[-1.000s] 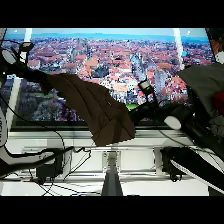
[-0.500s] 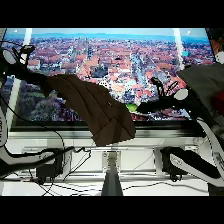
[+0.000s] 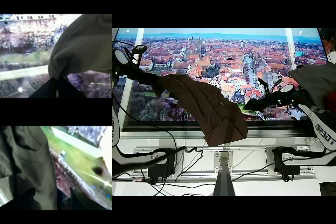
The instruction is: Fold the clothes and pants, and hang the long-sleeved shirts on hangers.
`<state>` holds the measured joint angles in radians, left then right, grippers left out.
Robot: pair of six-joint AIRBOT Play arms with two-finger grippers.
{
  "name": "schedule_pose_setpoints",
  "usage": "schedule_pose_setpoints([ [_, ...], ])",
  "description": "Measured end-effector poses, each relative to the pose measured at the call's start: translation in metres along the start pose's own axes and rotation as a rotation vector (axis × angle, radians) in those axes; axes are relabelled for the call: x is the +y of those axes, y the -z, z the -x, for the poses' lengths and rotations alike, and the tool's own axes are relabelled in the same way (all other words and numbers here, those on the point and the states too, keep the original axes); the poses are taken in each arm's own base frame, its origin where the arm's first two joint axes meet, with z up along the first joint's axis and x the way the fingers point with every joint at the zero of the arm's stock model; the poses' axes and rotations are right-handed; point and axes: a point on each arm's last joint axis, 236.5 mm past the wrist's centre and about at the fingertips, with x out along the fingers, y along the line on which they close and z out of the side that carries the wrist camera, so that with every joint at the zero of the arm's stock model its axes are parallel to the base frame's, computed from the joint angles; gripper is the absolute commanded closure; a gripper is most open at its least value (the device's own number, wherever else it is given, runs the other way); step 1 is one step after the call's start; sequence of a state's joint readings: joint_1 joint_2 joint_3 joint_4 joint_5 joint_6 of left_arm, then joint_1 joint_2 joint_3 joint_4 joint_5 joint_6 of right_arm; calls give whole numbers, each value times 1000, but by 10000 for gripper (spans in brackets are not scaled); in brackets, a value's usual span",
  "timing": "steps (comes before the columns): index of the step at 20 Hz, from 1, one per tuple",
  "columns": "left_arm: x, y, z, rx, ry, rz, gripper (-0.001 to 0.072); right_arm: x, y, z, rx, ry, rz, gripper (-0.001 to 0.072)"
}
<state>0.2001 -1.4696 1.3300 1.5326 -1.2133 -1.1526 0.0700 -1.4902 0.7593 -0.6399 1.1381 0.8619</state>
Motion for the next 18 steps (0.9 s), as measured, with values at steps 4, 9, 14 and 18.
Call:
schedule_pose_setpoints([
  [4,0,0,0,0,0,0,691,5,-3,-23,63,36,69,277],
  [9,0,0,0,0,0,0,691,15,-11,-39,104,105,192,562],
  [14,0,0,0,0,0,0,691,22,-31,-38,84,163,294,698],
  [18,4,-9,8,-35,-16,-1,691,32,-73,-11,-17,214,367,698],
])
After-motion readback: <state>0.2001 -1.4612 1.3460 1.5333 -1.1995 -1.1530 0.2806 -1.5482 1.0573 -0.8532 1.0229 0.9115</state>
